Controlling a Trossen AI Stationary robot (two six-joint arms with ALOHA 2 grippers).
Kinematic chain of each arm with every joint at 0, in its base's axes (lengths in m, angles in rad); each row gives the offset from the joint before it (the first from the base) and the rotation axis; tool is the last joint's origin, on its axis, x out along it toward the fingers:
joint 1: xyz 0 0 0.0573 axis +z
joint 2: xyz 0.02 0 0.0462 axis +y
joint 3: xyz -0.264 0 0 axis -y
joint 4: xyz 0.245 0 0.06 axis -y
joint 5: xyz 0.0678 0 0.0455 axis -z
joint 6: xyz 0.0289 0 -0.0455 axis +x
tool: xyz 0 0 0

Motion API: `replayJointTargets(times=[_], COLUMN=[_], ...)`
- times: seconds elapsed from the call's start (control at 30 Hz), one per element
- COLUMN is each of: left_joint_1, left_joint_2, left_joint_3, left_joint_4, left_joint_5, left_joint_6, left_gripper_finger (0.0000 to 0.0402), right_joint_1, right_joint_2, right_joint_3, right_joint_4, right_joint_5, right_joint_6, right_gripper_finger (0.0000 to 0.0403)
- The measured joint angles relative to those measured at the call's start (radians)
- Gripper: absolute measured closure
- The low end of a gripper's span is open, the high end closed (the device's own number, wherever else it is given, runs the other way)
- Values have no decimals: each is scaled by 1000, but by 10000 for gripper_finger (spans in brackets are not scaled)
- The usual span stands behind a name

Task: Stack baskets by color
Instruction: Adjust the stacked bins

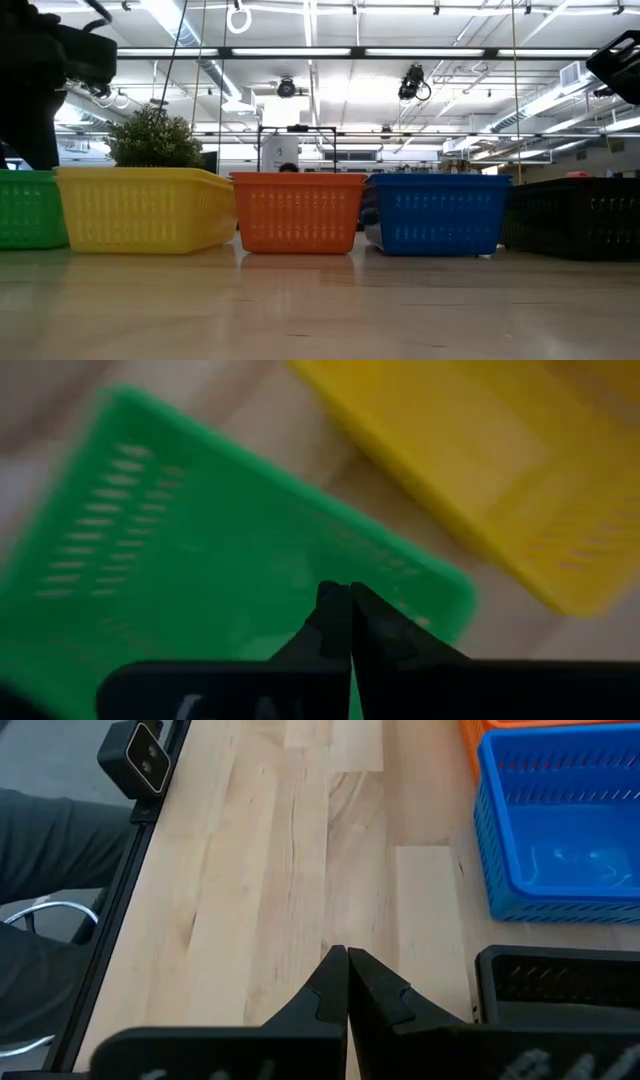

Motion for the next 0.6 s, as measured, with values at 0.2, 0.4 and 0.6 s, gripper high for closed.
replayJointTargets(times=[0.2, 0.4, 0.6], left_joint_1=[0, 0, 0], left_joint_2=[1, 1, 1], left_joint_3=[-21, -21, -21], left_joint_4=[168, 160, 57], left_joint_5=[71, 177, 220], left_joint_6=[121, 152, 168], left_gripper_finger=[400, 399, 399], right_joint_1=[2, 17, 22], right_joint_2=[0, 0, 0], right_joint_3=[0, 0, 0], right_joint_4=[0, 2, 5], right_joint_5=[-1, -4, -3], right_joint_6=[9, 26, 29], right_gripper_finger=[398, 398, 398])
